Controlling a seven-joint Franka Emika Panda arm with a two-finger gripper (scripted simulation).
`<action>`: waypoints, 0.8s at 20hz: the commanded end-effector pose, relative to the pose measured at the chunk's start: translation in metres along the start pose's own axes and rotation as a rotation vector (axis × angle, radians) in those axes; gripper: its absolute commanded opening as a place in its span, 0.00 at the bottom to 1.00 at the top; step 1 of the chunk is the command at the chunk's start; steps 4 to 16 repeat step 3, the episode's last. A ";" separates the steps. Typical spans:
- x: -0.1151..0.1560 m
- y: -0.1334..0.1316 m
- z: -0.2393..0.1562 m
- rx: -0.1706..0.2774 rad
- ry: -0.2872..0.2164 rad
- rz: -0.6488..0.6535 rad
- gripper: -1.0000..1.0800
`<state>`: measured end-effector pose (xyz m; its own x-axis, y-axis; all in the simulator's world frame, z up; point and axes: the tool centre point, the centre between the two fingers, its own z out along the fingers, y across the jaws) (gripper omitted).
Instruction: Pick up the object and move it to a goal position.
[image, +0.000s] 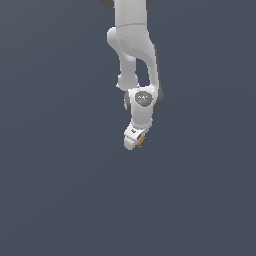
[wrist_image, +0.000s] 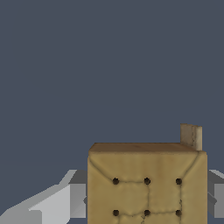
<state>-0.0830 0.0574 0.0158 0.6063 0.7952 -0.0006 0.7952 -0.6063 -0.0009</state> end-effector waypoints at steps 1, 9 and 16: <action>-0.002 -0.003 -0.001 -0.001 0.001 0.000 0.00; -0.003 -0.003 -0.001 -0.001 0.001 0.000 0.00; -0.003 -0.003 -0.001 -0.001 0.001 0.000 0.00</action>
